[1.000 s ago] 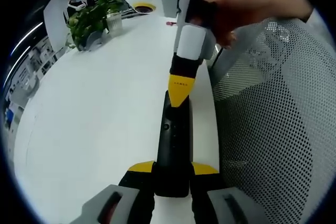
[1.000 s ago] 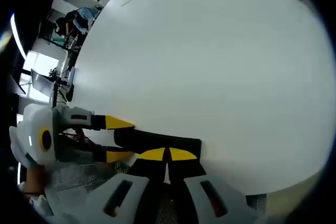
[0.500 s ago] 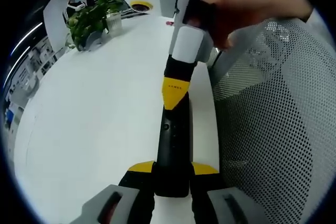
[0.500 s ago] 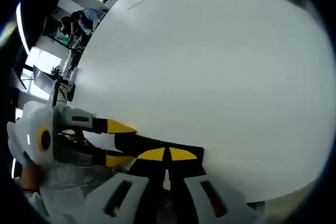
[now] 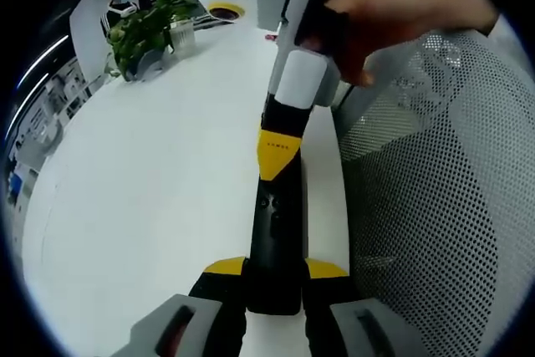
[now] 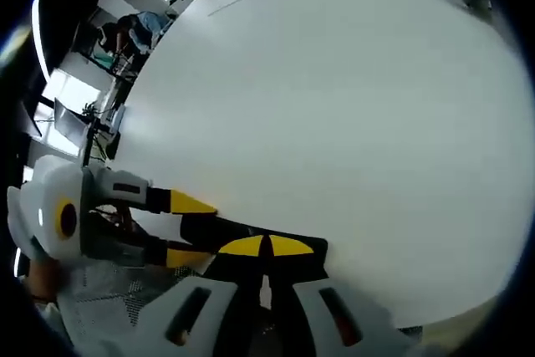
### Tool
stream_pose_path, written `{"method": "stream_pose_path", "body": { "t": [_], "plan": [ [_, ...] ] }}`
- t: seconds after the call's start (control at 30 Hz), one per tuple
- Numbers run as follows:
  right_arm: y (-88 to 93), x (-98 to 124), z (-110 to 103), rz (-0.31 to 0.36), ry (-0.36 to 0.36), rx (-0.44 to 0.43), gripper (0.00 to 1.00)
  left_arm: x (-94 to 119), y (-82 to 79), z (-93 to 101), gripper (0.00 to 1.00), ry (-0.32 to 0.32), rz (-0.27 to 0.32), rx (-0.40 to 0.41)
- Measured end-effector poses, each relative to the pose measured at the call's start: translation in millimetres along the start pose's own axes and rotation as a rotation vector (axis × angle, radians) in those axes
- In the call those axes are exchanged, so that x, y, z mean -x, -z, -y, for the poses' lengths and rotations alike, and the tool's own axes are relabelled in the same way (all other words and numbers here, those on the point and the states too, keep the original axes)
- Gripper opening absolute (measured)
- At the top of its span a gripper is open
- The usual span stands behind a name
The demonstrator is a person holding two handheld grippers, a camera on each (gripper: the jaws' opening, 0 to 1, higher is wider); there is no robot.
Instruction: Press the specified remote control buttons in sequence, fully releasing each button before pressing the next.
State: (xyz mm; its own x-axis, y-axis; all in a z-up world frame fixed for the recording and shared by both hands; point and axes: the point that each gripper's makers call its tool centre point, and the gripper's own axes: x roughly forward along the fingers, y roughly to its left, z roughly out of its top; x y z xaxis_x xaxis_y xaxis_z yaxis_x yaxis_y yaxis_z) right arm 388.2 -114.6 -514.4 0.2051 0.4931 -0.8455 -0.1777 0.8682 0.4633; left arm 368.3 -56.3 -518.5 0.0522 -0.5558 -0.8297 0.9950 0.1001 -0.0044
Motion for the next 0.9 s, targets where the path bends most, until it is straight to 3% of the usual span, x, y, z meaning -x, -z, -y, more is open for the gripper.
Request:
{"method": "stream_pose_path", "body": {
  "t": [0.2,0.37,0.53,0.9],
  "plan": [
    [0.1,-0.7,-0.1,0.013,0.014,0.030,0.00,-0.3,-0.2,-0.3,0.25,-0.001,0.002,0.002],
    [0.2,-0.6,1.4,0.014,0.005,-0.021,0.00,-0.3,-0.5,-0.3,0.25,-0.001,0.004,0.004],
    [-0.2,-1.1,-0.5,0.008,0.039,0.034,0.00,-0.4,-0.7,-0.6,0.25,-0.001,0.005,0.007],
    [-1.3,-0.3,-0.6,0.014,0.036,0.066,0.00,-0.6,-0.7,-0.8,0.25,-0.004,0.006,0.008]
  ]
}}
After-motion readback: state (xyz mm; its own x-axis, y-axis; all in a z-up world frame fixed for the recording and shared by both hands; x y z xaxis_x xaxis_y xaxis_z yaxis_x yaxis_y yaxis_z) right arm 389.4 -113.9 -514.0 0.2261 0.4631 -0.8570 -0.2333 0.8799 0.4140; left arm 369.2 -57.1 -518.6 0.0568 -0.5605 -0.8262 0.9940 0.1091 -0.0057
